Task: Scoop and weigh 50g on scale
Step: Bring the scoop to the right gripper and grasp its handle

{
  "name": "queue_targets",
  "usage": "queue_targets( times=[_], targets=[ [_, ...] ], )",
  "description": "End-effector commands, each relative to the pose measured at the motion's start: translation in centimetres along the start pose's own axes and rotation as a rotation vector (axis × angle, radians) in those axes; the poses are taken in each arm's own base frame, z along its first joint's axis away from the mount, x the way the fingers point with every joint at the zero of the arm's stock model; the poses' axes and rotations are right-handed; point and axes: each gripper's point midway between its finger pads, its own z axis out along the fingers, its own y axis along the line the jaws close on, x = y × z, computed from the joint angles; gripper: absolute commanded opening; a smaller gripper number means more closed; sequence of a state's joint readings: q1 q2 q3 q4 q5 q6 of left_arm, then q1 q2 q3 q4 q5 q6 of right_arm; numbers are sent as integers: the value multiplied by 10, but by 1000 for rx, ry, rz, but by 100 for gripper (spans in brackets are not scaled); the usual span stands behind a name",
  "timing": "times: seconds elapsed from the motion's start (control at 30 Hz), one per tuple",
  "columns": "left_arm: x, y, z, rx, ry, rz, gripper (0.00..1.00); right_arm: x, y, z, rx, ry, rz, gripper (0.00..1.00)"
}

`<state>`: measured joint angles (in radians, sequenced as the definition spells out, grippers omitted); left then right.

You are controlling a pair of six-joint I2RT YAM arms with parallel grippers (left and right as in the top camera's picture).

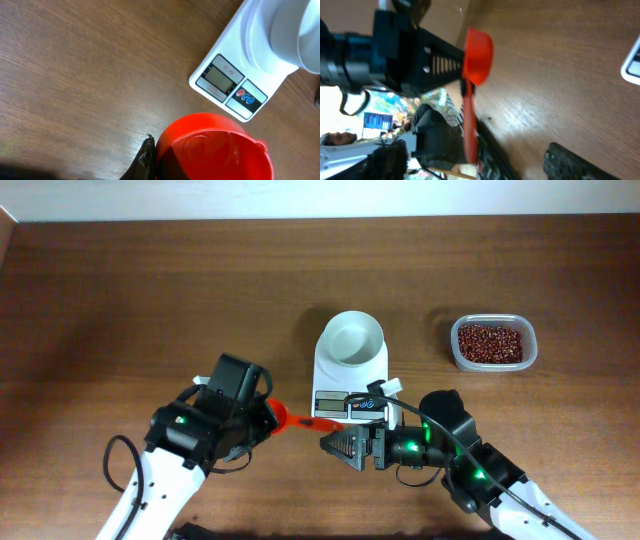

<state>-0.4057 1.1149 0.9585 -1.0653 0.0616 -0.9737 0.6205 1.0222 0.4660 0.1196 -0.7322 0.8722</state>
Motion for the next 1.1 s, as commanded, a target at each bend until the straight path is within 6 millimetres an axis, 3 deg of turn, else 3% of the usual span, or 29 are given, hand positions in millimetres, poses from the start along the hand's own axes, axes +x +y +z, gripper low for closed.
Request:
queue_targets(
  times=[0.0,0.3,0.47,0.6,0.87,1.07],
  targets=[
    [8,-1,3,-11,3,-9,0,-11,6,1,4,-48,33,81],
    [33,-22,9,16,41,30,0,-15,4,1,16,-71,81,52],
    [41,-21,24,-43,77,29,0,-15,4,1,18,-73,81,45],
    [40,-23,25,-35,73,22,0,-15,4,1,18,-73,81,35],
    [36,-32,25,1,57,23,0,-15,4,1,18,-72,82,35],
    [36,-32,25,1,56,23,0,-14,4,1,16,-68,81,25]
  ],
)
